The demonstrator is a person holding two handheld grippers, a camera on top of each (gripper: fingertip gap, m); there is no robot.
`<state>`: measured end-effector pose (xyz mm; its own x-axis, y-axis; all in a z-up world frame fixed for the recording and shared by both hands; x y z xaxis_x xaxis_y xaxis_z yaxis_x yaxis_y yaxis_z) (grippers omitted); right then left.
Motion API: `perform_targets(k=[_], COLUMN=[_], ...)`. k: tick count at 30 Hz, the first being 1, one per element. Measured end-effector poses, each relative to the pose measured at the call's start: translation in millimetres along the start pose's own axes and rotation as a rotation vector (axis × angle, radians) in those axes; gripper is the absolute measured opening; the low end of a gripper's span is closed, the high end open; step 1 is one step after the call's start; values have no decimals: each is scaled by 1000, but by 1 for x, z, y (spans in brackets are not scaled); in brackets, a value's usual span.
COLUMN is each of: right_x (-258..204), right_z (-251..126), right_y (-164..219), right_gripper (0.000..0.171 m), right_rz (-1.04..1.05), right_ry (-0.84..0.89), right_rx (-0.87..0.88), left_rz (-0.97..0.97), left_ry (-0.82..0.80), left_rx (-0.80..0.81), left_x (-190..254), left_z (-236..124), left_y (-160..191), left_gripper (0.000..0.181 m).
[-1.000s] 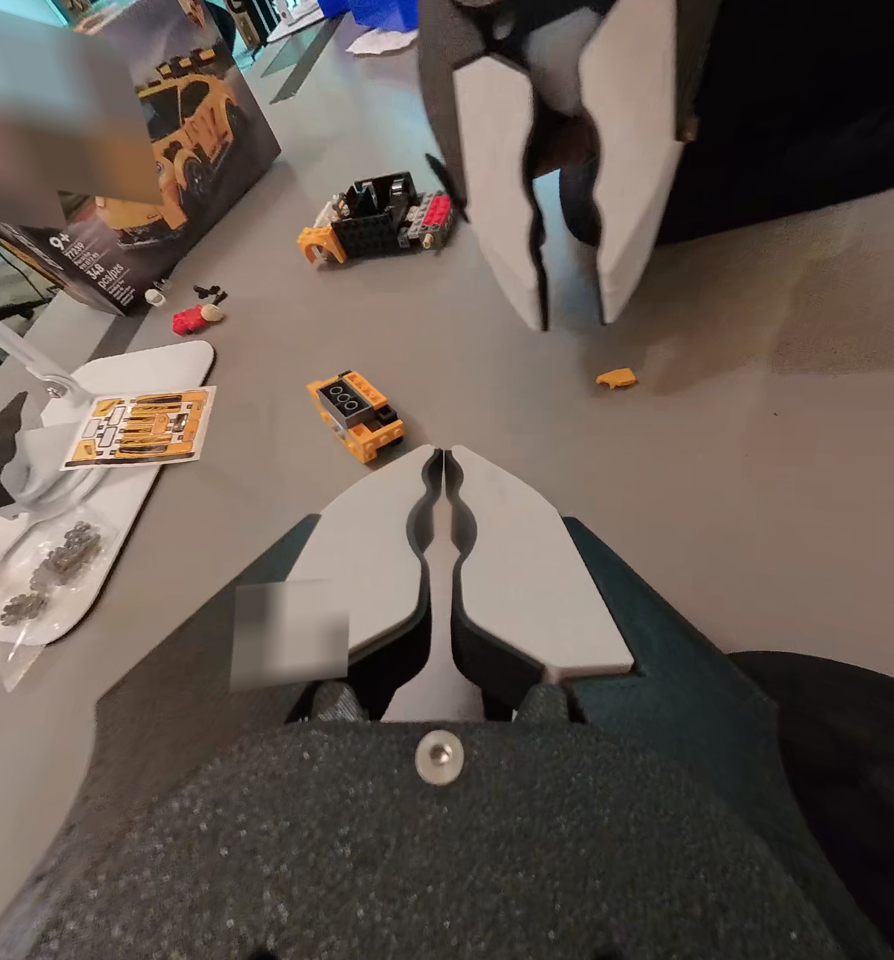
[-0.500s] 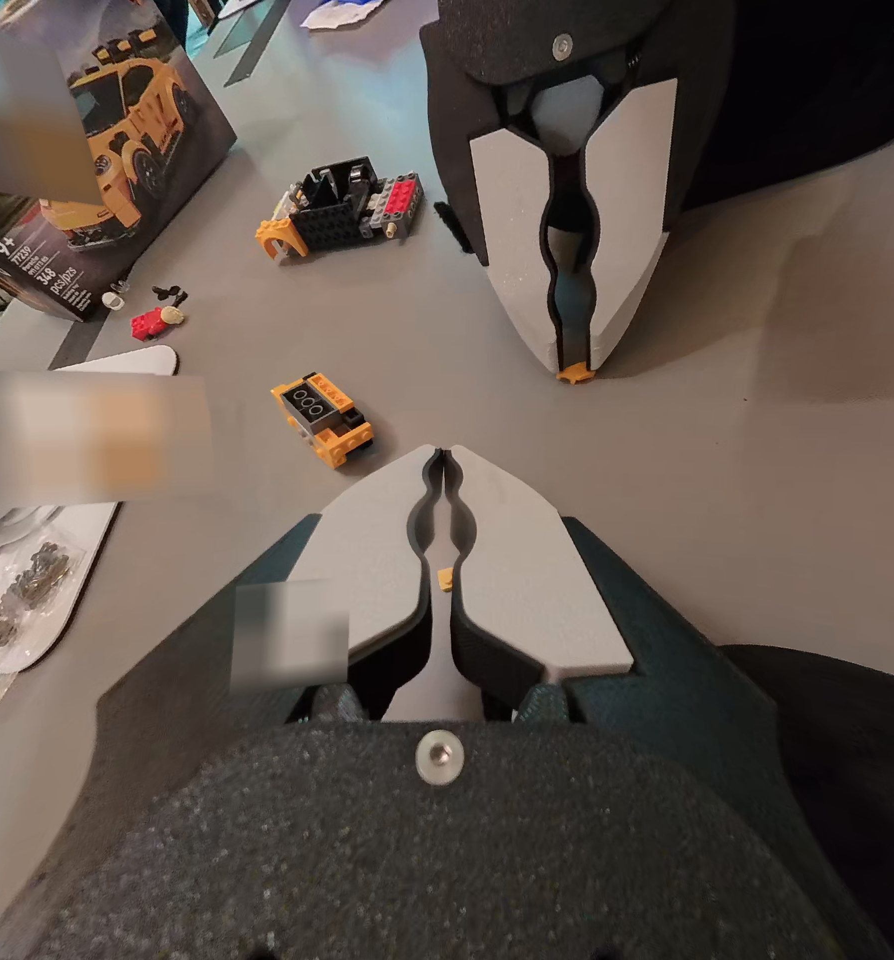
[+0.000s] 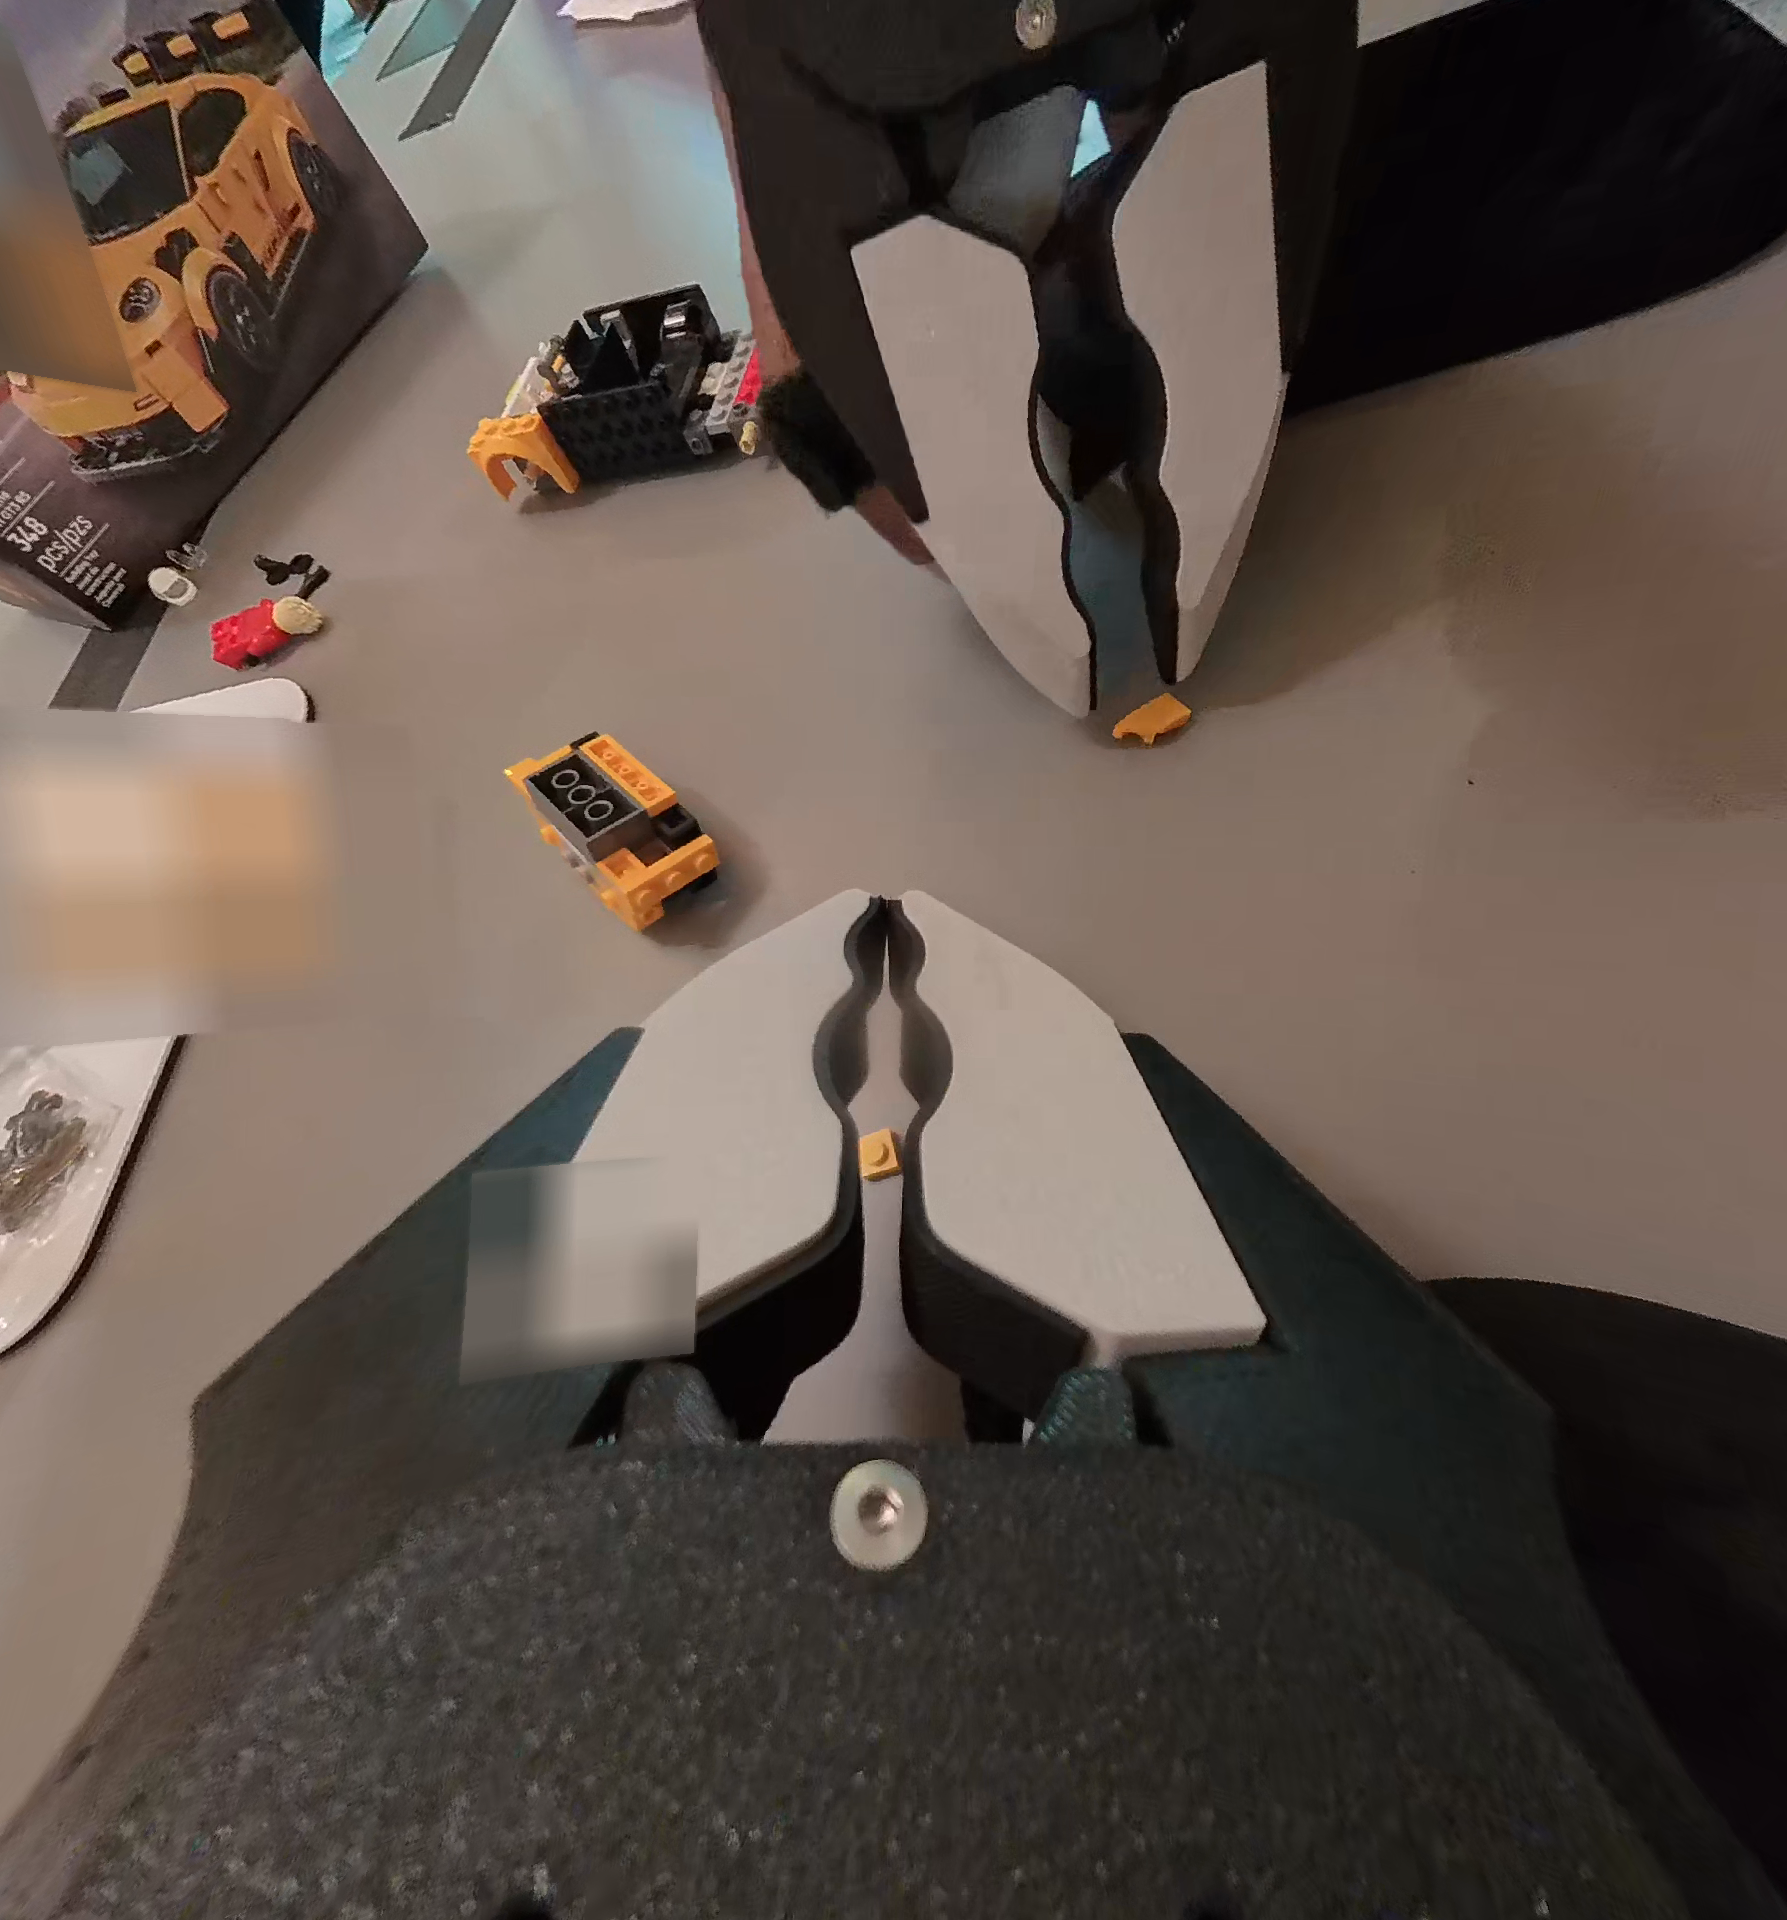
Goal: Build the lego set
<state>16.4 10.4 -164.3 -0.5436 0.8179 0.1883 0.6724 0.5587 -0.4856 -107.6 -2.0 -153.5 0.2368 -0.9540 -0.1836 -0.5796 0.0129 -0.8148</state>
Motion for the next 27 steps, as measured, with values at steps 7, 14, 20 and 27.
perform_targets(k=[7, 14, 20, 27], right_x=[1, -1, 2, -2], right_z=[10, 9, -1, -2], right_y=[-6, -2, 5, 8], right_gripper=[12, 9, 17, 17], right_rz=[-7, 143, 200, 158], right_ry=[-58, 16, 72, 81], right_rx=[11, 50, 87, 53], left_rz=[-10, -18, -17, -13], left_ry=[12, 24, 26, 28], left_rx=[0, -4, -10, -18], left_x=[0, 0, 1, 2], left_z=[1, 2, 3, 3], left_y=[2, 4, 4, 4], left_gripper=[0, 0, 0, 0])
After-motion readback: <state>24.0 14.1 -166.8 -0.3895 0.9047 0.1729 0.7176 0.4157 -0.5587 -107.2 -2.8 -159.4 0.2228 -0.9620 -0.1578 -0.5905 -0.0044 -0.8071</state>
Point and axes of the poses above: each gripper's, where its closed fingertips meet, z out along the fingers, y out of its underside, x = y × z across the jaws, the point moved 5 cm from there along -z, back along the fingers, and after that the axes turned 10 degrees about y, right-handed, at the moved point
